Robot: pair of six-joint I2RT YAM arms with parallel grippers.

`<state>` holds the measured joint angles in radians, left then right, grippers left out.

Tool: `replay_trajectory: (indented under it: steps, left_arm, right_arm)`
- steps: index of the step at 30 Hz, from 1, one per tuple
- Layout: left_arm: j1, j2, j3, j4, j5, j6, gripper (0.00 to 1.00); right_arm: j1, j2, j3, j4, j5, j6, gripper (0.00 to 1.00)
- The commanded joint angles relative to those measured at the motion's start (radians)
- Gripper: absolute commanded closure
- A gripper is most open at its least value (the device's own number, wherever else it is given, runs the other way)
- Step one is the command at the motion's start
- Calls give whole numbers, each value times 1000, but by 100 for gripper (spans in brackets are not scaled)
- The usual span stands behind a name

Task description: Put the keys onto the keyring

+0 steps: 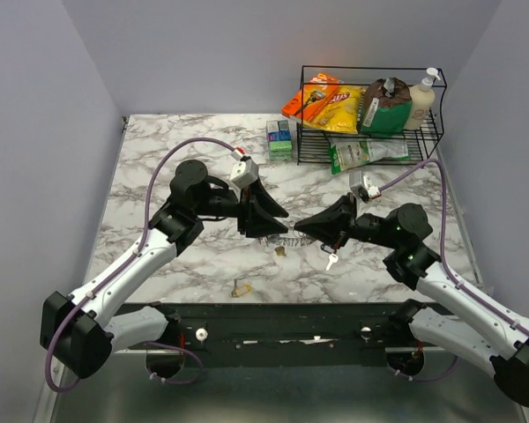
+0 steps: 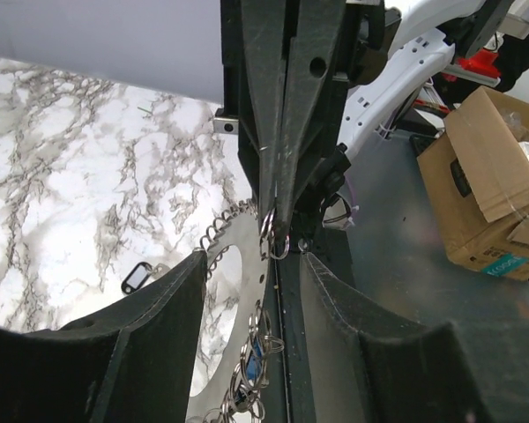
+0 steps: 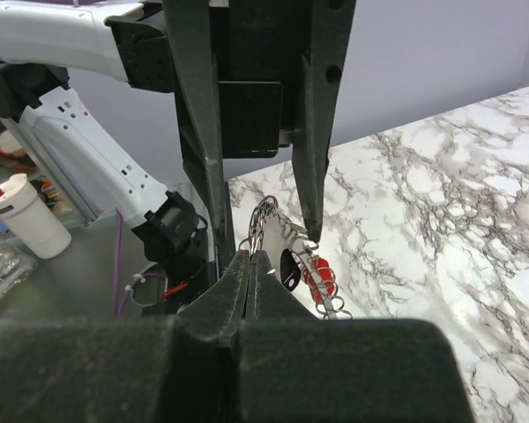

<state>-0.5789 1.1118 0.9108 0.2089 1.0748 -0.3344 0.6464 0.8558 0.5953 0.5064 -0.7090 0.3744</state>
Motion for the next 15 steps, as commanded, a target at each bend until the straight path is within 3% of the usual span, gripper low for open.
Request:
replay_trajectory:
  steps: [1, 8, 15]
  left_arm:
    - [-1, 19, -6, 20, 14, -2, 45]
    - [-21, 34, 7, 21, 7, 3, 51]
    - [-44, 51, 25, -12, -13, 26, 70]
  right_arm:
    - [1, -27, 12, 72, 17, 6, 100]
    - [1, -23, 12, 72, 13, 6, 100]
    - [1, -12, 15, 72, 5, 3, 100]
